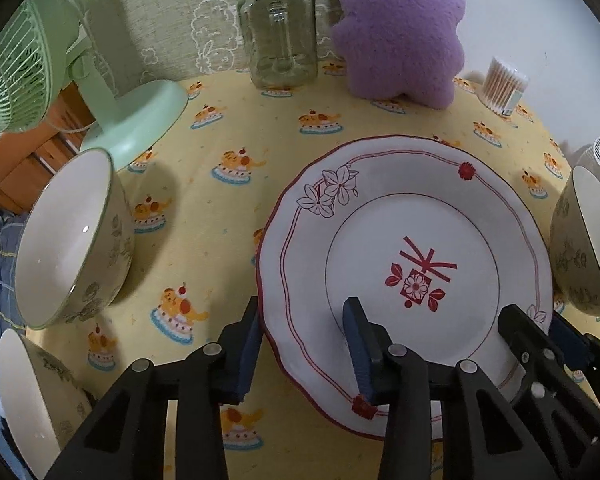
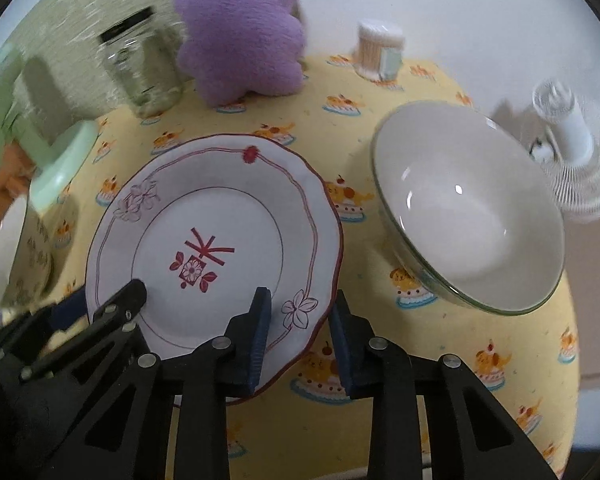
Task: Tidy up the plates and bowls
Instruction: 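Grasp the rim of the red-rimmed white plate with both grippers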
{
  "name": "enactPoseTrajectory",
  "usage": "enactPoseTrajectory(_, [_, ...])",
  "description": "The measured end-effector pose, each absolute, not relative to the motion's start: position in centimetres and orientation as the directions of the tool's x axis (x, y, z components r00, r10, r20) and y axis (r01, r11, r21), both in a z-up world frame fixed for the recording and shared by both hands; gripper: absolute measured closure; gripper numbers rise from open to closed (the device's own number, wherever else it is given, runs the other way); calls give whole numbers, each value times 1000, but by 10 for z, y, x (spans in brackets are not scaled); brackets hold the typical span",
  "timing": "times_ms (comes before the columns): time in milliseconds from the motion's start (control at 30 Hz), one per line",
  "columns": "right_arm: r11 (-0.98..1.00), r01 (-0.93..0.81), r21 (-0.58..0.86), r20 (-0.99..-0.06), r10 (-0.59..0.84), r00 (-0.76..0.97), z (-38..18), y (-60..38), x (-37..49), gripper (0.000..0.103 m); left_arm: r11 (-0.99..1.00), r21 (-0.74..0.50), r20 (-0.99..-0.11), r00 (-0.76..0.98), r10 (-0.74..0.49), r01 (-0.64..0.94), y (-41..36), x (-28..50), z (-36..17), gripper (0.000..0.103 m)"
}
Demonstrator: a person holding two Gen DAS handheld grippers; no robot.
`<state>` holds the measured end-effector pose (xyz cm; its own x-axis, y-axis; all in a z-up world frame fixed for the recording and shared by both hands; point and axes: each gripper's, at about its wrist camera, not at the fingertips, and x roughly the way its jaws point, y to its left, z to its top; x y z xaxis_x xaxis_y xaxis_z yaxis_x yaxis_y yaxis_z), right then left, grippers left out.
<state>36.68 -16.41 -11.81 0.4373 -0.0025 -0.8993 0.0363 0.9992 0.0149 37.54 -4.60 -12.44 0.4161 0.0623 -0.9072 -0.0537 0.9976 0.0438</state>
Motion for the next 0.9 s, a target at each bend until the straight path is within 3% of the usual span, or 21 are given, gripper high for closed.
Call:
enactPoseTrajectory(567, [992, -97, 82, -931, 111, 347, -117, -139, 315, 70, 997, 31, -922, 382, 58, -77, -9, 298, -118, 62])
enactPoseTrajectory(767, [996, -47, 82, -943, 92, 320, -128, -139, 315, 70, 997, 35, -924, 378, 58, -67, -9, 292, -119, 62])
enactPoseTrajectory(867, [998, -44, 45, -933, 58, 355, -126, -140, 319, 68, 997, 40, -922, 381, 64, -70, -10, 293, -118, 50])
enactPoseTrajectory(900, [999, -45, 28, -930, 43, 365, -125, -140, 321, 67, 997, 38, -922, 382, 63, -74, -9, 294, -118, 38])
